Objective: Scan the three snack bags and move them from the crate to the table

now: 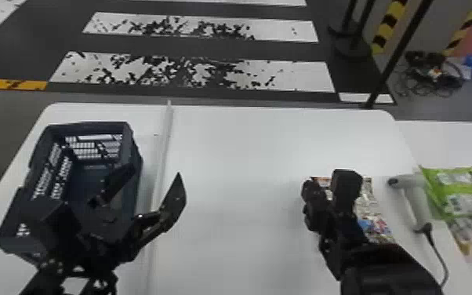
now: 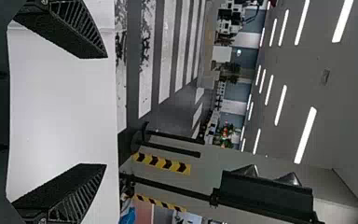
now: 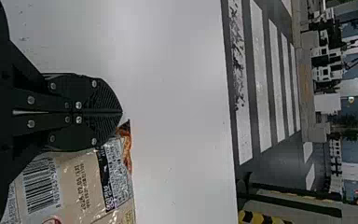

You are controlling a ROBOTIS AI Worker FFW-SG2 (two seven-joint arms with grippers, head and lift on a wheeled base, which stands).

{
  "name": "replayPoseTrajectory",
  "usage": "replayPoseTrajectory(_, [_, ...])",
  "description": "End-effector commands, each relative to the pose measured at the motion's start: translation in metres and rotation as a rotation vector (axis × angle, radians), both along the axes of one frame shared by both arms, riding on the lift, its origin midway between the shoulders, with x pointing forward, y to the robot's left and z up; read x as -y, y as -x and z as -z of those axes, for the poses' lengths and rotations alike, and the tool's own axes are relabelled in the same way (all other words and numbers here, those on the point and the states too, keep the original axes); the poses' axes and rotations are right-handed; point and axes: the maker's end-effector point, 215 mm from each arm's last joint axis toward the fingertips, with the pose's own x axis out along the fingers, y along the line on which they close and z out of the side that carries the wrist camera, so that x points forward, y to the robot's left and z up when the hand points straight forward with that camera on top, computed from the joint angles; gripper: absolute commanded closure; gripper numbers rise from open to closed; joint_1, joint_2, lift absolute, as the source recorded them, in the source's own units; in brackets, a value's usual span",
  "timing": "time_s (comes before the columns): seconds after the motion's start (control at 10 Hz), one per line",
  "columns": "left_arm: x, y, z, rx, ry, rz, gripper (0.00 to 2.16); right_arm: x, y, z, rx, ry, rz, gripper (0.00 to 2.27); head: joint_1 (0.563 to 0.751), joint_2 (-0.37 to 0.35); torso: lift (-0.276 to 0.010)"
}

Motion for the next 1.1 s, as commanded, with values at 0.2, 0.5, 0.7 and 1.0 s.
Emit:
replayPoseTrajectory(0.2, [0.002, 0.0, 0.0, 0.004, 0.012, -0.001, 0.03, -0.005, 0.015, -0.016, 0.015, -0.081, 0.011, 2.25, 0.695, -0.062, -0.062])
replayPoseTrajectory(0.5, [0.007, -0.003, -0.002, 0.017, 0.024, 0.003, 0.03, -0.001, 0.046, -0.088, 0.116, -0.134, -0.013, 2.25, 0.695, -0.043, -0.062])
replayPoseTrajectory(0.7, [0.009, -0.008, -0.006, 0.026, 0.024, 0.01, 0.03, 0.052, 0.054, -0.102, 0.085, -0.117, 0.014, 2.07, 0.695, -0.074, -0.062])
replayPoseTrajectory(1.0, [-0.003, -0.016, 0.0, 0.008, 0.005, -0.023, 0.03, 0.143, 0.062, -0.131, 0.166, -0.162, -0.051, 0.02, 0.695, -0.168, -0.062])
